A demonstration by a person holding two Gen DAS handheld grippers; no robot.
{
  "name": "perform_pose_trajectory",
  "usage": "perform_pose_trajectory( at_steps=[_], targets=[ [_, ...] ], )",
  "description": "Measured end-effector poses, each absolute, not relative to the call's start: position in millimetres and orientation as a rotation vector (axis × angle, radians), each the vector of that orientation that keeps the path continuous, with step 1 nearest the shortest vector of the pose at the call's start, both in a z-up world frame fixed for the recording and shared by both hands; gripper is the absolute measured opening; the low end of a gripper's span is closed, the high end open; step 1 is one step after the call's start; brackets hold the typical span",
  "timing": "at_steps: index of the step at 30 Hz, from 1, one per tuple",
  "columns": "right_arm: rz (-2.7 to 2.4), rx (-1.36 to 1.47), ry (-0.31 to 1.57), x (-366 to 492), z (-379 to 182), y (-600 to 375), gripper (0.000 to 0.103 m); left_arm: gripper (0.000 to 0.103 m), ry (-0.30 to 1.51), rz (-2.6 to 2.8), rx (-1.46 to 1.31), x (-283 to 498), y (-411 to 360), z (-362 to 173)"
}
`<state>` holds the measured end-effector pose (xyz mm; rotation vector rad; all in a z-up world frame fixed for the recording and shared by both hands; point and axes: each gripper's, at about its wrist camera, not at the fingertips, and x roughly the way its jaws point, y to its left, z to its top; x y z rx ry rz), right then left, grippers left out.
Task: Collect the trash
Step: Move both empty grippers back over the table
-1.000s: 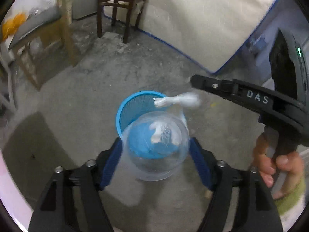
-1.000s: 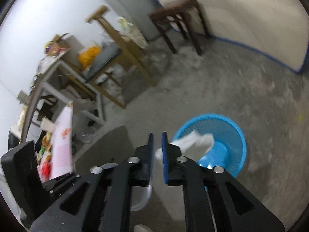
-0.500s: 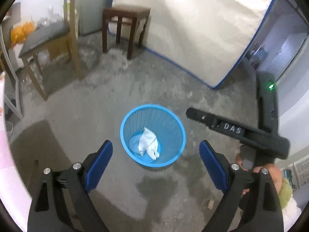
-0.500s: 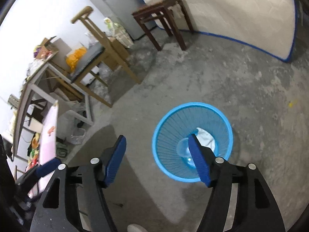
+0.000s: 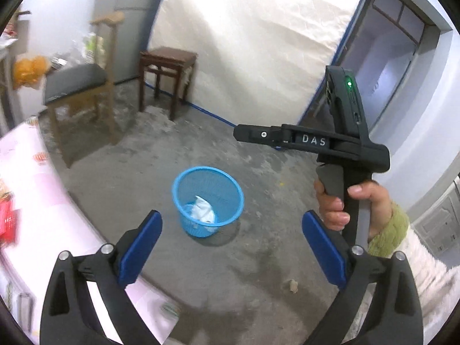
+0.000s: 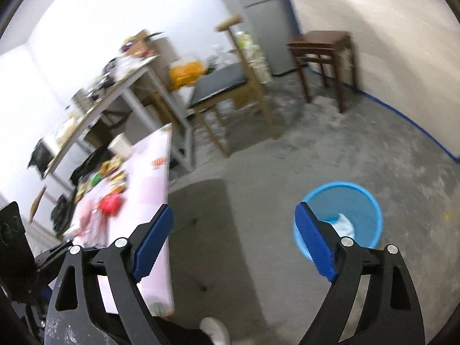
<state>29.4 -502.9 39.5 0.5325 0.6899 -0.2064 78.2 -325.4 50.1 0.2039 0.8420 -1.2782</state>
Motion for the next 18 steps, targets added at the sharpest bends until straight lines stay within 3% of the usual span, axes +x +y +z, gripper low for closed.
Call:
perform_pose_trajectory(
  at_steps=[14,18],
  targets=[
    [0.11,0.36,0.807,139,67,-350,0.086,0.097,0.788,-0.784,-0.116,176,-69,73],
    [0.165,0.324,0.844,172,66,-317,0.086,0.097,0.856,-0.663,-0.173,218,-26,59]
  ],
)
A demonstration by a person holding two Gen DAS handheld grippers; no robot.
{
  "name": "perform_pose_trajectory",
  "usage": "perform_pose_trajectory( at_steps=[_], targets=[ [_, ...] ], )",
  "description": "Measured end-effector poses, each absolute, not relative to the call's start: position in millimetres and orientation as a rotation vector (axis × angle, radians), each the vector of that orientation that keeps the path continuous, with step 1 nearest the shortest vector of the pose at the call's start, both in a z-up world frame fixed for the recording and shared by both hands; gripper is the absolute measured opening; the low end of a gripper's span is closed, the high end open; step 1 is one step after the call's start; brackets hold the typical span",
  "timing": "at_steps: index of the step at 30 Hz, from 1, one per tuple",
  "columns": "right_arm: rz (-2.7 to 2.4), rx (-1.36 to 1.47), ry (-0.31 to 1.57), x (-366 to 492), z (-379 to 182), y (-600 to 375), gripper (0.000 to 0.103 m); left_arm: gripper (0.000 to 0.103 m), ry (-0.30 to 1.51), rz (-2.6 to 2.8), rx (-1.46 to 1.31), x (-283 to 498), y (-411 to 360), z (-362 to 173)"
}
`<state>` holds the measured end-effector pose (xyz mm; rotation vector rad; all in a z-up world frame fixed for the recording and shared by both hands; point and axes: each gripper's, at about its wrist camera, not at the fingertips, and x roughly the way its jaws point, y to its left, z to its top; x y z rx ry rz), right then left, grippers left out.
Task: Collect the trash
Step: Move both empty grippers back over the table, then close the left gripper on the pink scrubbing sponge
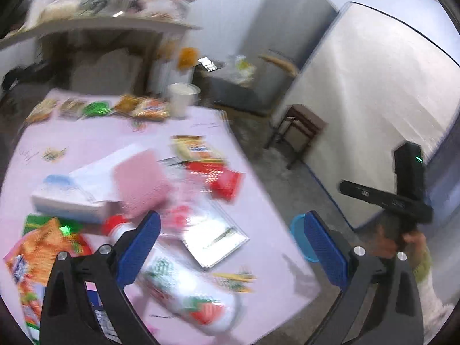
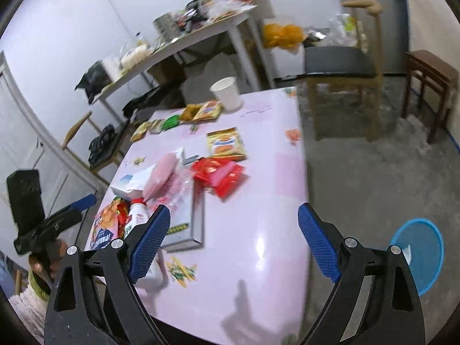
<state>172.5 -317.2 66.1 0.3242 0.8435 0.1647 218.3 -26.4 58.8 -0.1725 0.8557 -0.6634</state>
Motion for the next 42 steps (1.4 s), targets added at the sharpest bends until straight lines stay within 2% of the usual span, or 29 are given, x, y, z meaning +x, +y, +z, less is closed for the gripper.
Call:
perform_pose_trajectory(
  at_steps=[11,14,23,30,35,42],
  targets=[
    [0.251,0.29,0.955,278,51,-266,0.09,0.097,1.295,-0.471,-0.379,351,-9,-10],
    [0.251,0.301,1.0,308,42,-262,0.092,0.097,1.381,-0.473,-0.381,369,-20,-21],
    [0.245,0.378,1.148,381,-1,-262,0.093,0.097,1.53,-0.365,-0.35,392,-28,-61],
    [0.216,0.406,1.236,405,-33,-262,0.092,0.097,1.502,-0.386,-0.329,392,-29,-61],
    [0.197,0.334,1.253,415,-40,-249,0.092,0.083,1.472,-0.402,-0.294,389,-30,-56],
    [0.165,0.224,1.281,429,-46,-233,0.092,0.078,1.397,-0.42,-0.297,380,-21,-41]
  ],
)
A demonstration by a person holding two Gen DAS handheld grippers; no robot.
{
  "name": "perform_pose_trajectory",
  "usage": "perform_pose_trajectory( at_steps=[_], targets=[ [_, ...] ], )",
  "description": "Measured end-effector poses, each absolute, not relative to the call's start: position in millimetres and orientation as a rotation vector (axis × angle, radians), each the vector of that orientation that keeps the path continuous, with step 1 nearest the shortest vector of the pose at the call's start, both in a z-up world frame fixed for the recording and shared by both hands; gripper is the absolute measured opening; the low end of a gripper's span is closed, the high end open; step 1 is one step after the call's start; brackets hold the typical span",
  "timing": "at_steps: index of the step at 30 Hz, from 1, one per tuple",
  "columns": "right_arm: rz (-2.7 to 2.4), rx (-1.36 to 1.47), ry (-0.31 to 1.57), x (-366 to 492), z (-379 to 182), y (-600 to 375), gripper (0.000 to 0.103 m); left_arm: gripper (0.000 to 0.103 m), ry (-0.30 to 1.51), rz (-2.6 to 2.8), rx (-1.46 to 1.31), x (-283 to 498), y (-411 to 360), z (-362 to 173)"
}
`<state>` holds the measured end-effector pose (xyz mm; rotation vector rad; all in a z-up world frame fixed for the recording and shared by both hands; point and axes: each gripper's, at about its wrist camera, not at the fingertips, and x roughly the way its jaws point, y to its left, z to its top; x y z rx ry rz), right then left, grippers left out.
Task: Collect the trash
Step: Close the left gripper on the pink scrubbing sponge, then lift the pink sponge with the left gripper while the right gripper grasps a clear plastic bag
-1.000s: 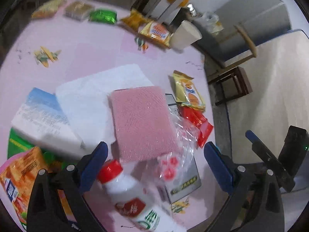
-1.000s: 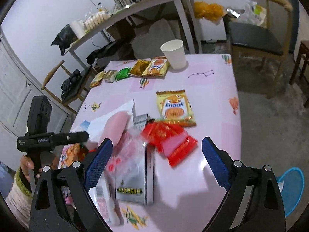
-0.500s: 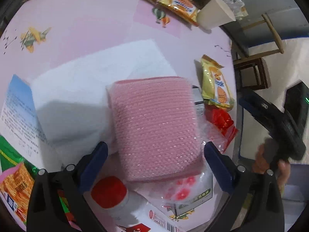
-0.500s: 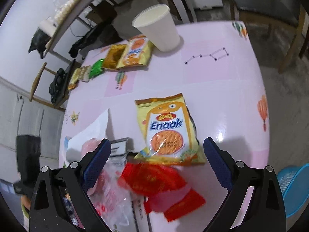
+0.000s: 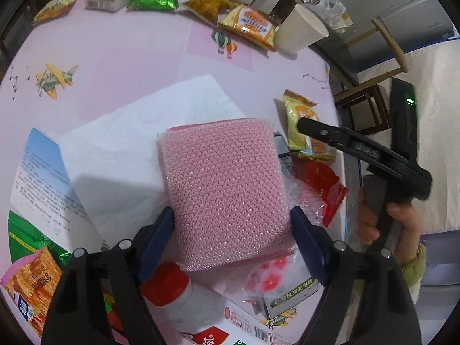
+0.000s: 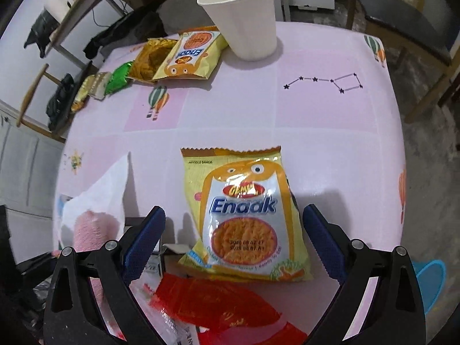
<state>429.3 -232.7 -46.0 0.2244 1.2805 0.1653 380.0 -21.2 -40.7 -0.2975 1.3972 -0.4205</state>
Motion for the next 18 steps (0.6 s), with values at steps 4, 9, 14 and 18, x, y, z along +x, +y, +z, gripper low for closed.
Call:
perform_pose_trajectory(
  at_steps=[4,9,14,18],
  targets=[
    [0.149,0.202,1.29,436,-49,-227,0.088,0.077,1.356,-0.432,-0.309,374,-16,-32],
    [0.121,0.164,1.299,441,-50,-218,0.079,0.077,1.258,-0.437,-0.35,362,-7,-11],
    [0.109,0.104,1.297,441,-51,-205,0.072,0.077,1.162,-0.463,-0.374,349,-3,10],
    [0.098,0.083,1.286,438,-50,-203,0.046,0.077,1.116,-0.479,-0.409,340,2,18]
  ],
)
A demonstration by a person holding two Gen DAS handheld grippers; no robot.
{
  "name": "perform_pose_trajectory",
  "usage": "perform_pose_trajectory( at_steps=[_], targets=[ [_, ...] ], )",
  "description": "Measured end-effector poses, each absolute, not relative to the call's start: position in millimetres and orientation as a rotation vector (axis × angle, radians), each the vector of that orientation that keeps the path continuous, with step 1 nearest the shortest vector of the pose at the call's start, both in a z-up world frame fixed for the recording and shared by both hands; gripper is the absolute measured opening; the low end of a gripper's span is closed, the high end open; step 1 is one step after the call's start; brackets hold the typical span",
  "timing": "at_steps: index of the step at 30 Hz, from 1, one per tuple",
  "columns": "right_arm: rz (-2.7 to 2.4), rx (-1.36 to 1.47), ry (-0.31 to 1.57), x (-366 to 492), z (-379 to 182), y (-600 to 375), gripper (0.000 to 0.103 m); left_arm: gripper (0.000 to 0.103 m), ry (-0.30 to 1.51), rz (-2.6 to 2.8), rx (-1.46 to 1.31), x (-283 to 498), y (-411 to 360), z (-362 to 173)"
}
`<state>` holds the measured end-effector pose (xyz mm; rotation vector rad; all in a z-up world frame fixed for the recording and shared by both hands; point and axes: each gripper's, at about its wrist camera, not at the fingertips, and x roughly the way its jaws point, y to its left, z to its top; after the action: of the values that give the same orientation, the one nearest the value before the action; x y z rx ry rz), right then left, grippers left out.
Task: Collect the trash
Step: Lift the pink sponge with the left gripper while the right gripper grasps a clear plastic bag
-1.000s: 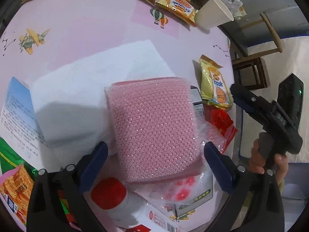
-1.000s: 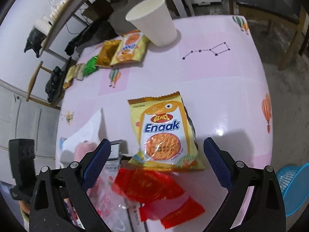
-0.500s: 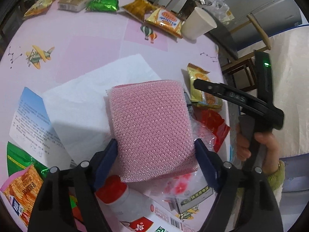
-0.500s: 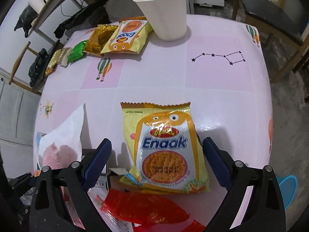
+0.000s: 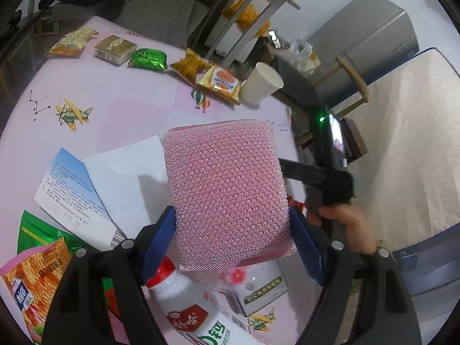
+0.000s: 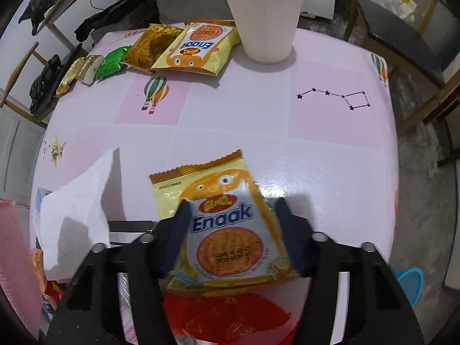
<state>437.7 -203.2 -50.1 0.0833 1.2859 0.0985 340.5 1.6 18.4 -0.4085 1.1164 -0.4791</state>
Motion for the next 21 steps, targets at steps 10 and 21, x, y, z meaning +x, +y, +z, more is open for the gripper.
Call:
perform_pose_trajectory(
  at_steps=[10,21],
  targets=[
    [0.088,0.207,1.236,435,-51,-216,0.004,0.076,1.069,-0.492,-0.463,323,9,22],
    [0.368,0.454,1.101,334,4,-238,0.052,0.076,1.015,-0.511,-0.499,302,26,26]
  ],
)
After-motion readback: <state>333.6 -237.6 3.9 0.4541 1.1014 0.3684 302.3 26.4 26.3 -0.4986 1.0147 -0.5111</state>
